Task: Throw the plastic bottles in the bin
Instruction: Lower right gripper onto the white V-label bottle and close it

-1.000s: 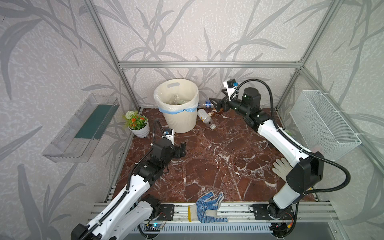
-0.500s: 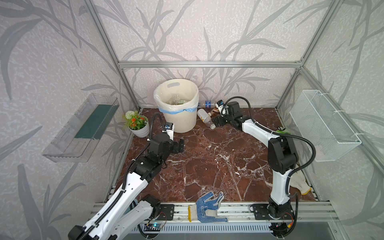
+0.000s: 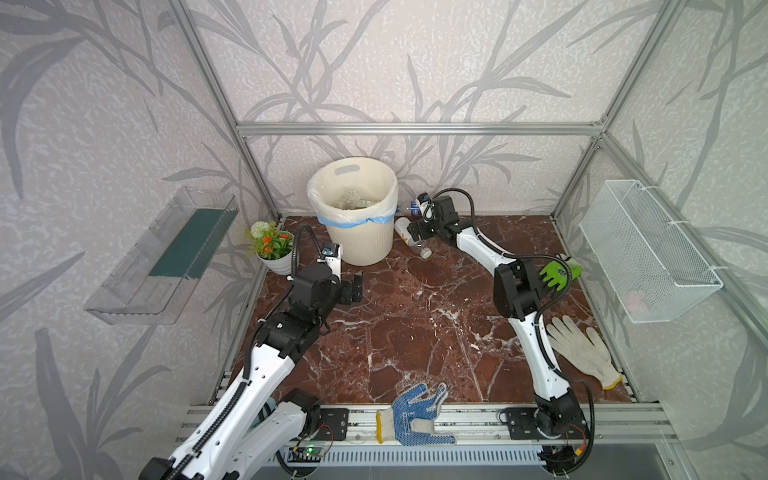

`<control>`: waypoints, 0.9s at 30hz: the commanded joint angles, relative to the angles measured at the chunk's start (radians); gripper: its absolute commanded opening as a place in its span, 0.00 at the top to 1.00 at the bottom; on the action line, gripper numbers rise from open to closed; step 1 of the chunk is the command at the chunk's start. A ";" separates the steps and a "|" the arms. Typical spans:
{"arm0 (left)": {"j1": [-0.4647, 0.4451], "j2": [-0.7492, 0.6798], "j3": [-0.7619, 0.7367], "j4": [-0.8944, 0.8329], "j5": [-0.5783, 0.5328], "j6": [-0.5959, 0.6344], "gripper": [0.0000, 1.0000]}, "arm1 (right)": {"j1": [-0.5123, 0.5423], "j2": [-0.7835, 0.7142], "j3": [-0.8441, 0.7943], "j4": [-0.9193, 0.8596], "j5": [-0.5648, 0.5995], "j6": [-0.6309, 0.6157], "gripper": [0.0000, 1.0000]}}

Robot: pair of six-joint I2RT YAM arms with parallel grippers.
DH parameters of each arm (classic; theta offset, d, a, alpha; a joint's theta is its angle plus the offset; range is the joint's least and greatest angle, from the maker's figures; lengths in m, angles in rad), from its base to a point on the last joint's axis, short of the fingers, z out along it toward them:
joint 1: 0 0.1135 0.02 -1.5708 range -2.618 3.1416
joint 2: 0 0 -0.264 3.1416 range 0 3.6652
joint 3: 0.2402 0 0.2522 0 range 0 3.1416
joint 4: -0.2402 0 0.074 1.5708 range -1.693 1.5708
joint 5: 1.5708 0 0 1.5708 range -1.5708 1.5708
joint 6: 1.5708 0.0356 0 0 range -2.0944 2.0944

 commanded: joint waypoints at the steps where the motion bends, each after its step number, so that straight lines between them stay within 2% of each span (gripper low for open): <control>1: 0.013 -0.018 0.004 0.009 0.025 0.004 0.08 | 0.026 0.094 0.178 -0.223 0.008 -0.046 0.05; 5: 0.030 -0.022 0.005 0.007 0.041 0.006 0.08 | 0.036 0.184 0.332 -0.330 0.031 -0.085 0.05; 14: 0.064 -0.013 0.005 0.009 0.075 0.002 0.08 | 0.040 0.227 0.344 -0.368 0.111 -0.140 0.08; 19: 0.075 -0.006 0.006 0.011 0.088 -0.003 0.08 | 0.042 0.213 0.319 -0.348 0.135 -0.168 0.19; 23: 0.078 -0.003 0.004 0.013 0.090 -0.006 0.08 | 0.046 0.165 0.261 -0.293 0.134 -0.179 0.35; 27: 0.079 -0.001 0.003 0.014 0.089 -0.007 0.08 | 0.049 0.073 0.128 -0.187 0.127 -0.184 0.42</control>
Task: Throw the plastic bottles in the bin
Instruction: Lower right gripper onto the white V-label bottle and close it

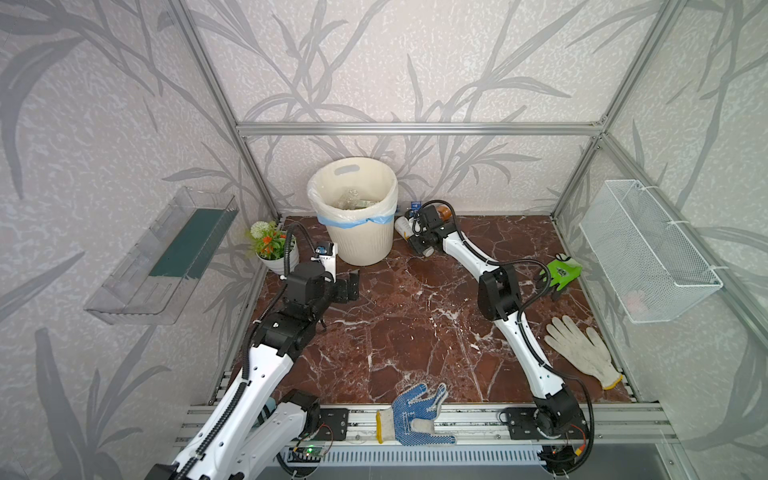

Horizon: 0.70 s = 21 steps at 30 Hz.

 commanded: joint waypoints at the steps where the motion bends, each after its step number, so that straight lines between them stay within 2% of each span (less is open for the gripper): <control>1: 0.007 0.001 0.004 0.012 0.012 -0.002 0.08 | 0.004 -0.115 -0.094 0.087 0.007 -0.010 0.43; 4: 0.007 0.001 0.004 0.012 0.015 -0.002 0.08 | 0.002 -0.210 -0.239 0.190 0.012 0.007 0.48; 9: 0.007 -0.001 0.004 0.012 0.027 0.003 0.08 | 0.002 -0.413 -0.561 0.418 0.014 0.035 0.49; 16: 0.008 -0.004 0.004 0.023 0.062 0.007 0.08 | 0.003 -0.778 -1.043 0.755 0.026 0.086 0.49; 21: 0.011 -0.010 0.004 0.024 0.071 0.014 0.08 | 0.006 -1.042 -1.321 0.947 0.041 0.163 0.49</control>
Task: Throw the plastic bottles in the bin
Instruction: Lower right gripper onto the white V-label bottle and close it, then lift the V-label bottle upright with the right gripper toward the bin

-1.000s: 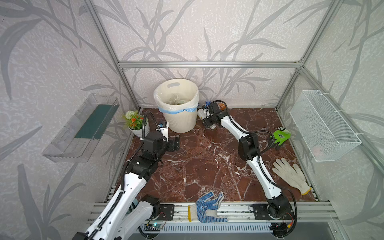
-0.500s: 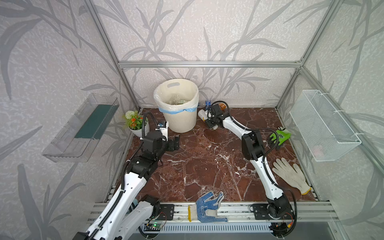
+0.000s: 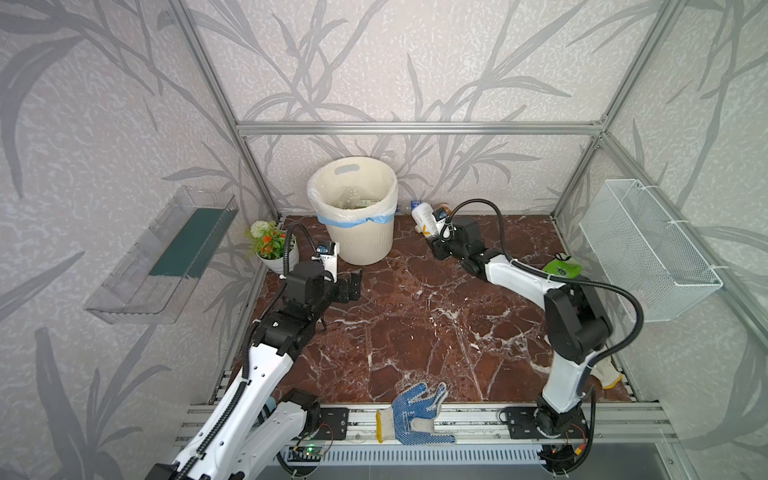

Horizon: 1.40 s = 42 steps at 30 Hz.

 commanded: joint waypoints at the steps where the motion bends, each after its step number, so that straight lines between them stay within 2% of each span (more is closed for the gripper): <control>1: 0.006 -0.011 0.004 0.016 0.019 0.013 0.08 | 0.010 -0.169 -0.138 0.231 0.022 0.075 0.49; 10: 0.006 -0.033 -0.007 0.021 0.044 0.006 0.09 | 0.100 -0.553 -0.413 0.388 0.135 0.038 0.49; 16: 0.004 -0.035 -0.024 0.039 0.068 -0.003 0.09 | 0.153 -0.758 -0.543 0.470 0.111 0.009 0.48; 23: 0.001 -0.043 -0.033 0.047 0.071 -0.020 0.09 | 0.173 -0.899 -0.572 0.437 0.099 -0.033 0.47; 30: -0.002 -0.117 -0.079 0.033 0.038 -0.076 0.09 | 0.173 -0.990 -0.560 0.442 0.063 -0.063 0.47; 35: -0.002 -0.159 -0.104 0.020 0.015 -0.103 0.09 | 0.173 -0.898 -0.419 0.397 -0.014 -0.057 0.47; 38: -0.002 -0.178 -0.106 0.024 0.009 -0.109 0.10 | 0.172 -0.727 -0.238 0.311 -0.054 -0.036 0.46; 41: -0.002 -0.192 -0.124 0.054 -0.008 -0.117 0.09 | 0.170 -0.450 0.093 0.172 -0.124 0.012 0.46; 42: -0.002 -0.190 -0.134 0.078 -0.018 -0.124 0.10 | 0.166 -0.329 0.248 0.128 -0.188 0.039 0.45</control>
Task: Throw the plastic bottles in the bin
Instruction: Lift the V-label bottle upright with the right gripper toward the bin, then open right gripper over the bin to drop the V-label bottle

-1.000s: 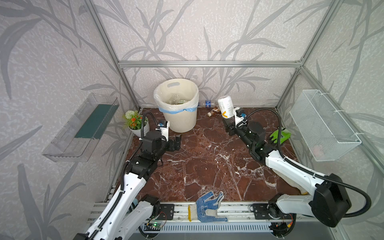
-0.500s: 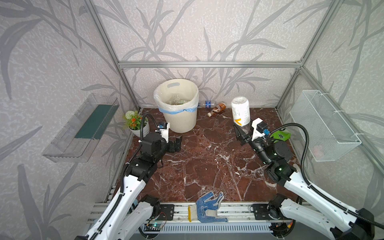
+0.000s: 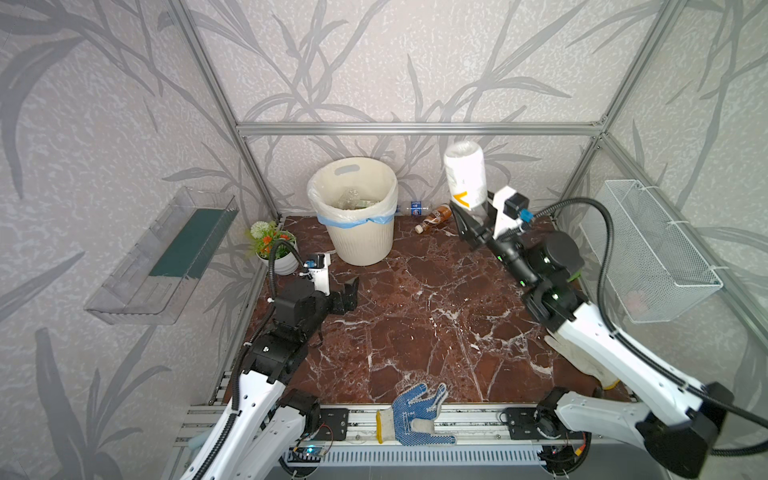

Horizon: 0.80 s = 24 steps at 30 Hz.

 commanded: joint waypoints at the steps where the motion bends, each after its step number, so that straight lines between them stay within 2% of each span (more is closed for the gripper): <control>1: -0.001 -0.002 -0.029 0.077 -0.038 -0.030 0.09 | -0.003 0.333 0.402 -0.201 -0.161 0.083 0.43; 3: -0.002 0.021 -0.021 0.104 -0.024 -0.030 0.10 | -0.012 0.623 0.836 -0.448 -0.238 0.123 0.31; 4: -0.003 0.034 0.002 0.082 -0.010 -0.024 0.10 | -0.015 0.751 1.091 -0.560 -0.271 0.136 0.20; 6: -0.003 0.050 0.045 0.018 -0.005 -0.010 0.10 | -0.019 0.949 1.409 -0.731 -0.291 0.144 0.05; 7: -0.005 0.044 0.045 0.004 -0.012 -0.007 0.09 | -0.021 1.032 1.581 -0.797 -0.294 0.149 0.02; 10: -0.004 -0.019 -0.010 0.015 -0.033 -0.028 0.09 | -0.037 1.187 1.878 -0.933 -0.320 0.168 0.01; 15: -0.004 -0.074 -0.085 0.059 -0.052 -0.060 0.09 | -0.051 1.081 1.749 -1.020 -0.336 0.099 0.01; 18: -0.004 -0.056 -0.063 0.055 -0.047 -0.050 0.09 | -0.050 0.978 1.585 -1.015 -0.315 0.052 0.01; 20: -0.004 -0.029 -0.035 0.038 -0.032 -0.039 0.09 | -0.051 0.877 1.381 -0.929 -0.298 0.034 0.01; 22: -0.004 -0.001 -0.005 0.015 -0.019 -0.028 0.09 | -0.054 0.729 1.045 -0.689 -0.236 0.045 0.01; 24: -0.004 0.015 0.007 0.010 -0.012 -0.021 0.09 | -0.080 0.623 0.821 -0.521 -0.209 0.073 0.01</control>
